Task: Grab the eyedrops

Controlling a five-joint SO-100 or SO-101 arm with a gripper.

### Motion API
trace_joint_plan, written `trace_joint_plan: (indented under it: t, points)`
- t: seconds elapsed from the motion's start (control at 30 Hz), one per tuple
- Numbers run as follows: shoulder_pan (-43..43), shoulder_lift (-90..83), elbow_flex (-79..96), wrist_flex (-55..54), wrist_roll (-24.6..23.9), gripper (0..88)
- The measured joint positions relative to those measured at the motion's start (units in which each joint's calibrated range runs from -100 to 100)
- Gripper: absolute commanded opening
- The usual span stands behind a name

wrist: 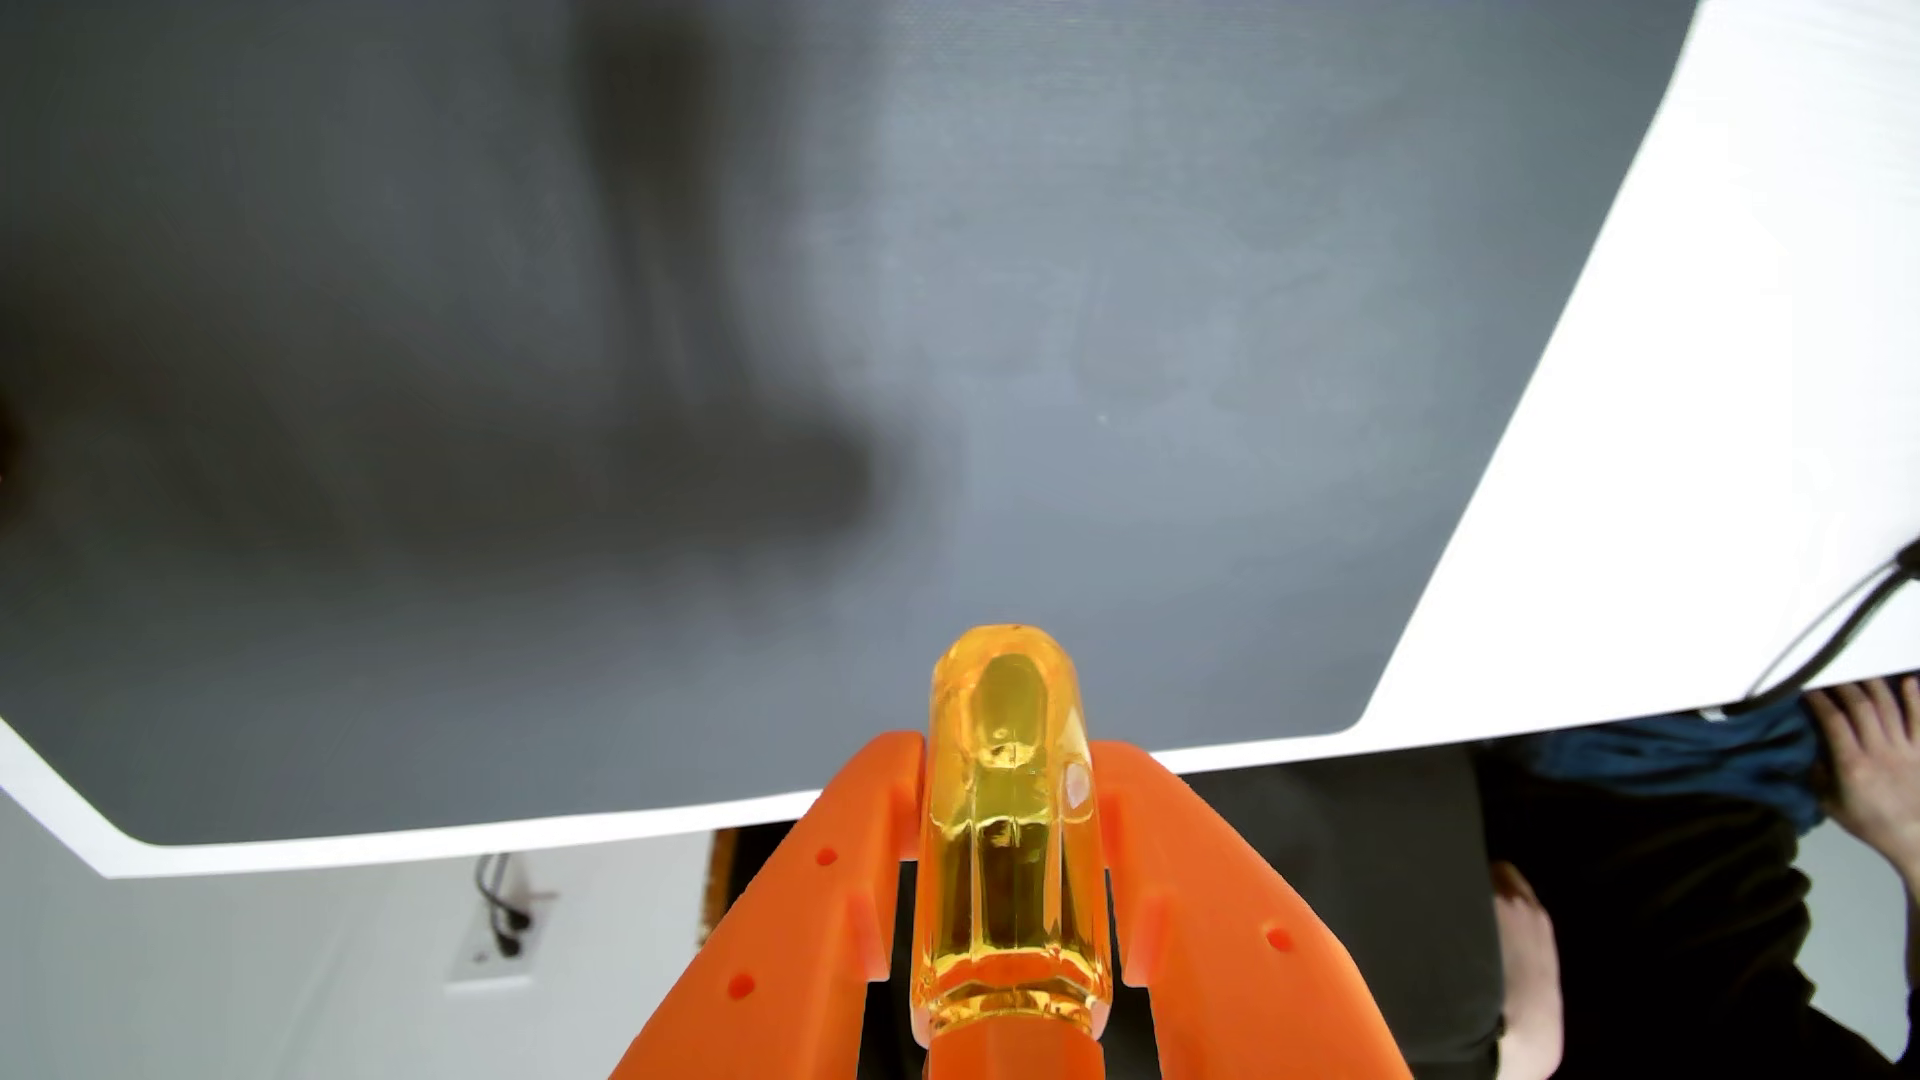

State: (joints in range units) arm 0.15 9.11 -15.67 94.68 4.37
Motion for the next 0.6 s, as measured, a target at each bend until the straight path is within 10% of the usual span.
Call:
trace_joint_plan:
  t: [0.6]
  points:
    - [0.7, -6.7, 11.2, -7.1, 0.0, 0.5]
